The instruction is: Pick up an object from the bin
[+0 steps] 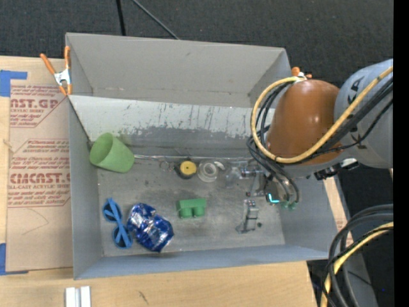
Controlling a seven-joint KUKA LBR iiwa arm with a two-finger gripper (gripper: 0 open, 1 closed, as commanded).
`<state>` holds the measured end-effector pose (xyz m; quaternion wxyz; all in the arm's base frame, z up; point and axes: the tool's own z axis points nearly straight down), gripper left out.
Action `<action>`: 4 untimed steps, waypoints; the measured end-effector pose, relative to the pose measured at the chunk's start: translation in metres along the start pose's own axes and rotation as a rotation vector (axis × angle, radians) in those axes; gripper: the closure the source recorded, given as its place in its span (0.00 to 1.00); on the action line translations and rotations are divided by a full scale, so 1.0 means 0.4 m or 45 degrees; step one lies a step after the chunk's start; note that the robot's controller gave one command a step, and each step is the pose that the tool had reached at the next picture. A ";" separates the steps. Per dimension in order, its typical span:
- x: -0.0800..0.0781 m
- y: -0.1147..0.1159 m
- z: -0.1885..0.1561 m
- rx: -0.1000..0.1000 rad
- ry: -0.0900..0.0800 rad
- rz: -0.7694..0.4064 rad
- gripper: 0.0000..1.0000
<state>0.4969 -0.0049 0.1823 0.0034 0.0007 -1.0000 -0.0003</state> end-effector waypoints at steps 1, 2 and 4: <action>-0.069 0.126 0.292 -0.002 -0.004 0.156 0.00; -0.074 0.120 0.279 -0.001 -0.012 0.158 1.00; -0.155 0.107 -0.171 -0.003 -0.024 0.179 1.00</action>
Offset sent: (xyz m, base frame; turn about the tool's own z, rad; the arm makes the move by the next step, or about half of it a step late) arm 0.0279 0.0473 -0.1123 0.1259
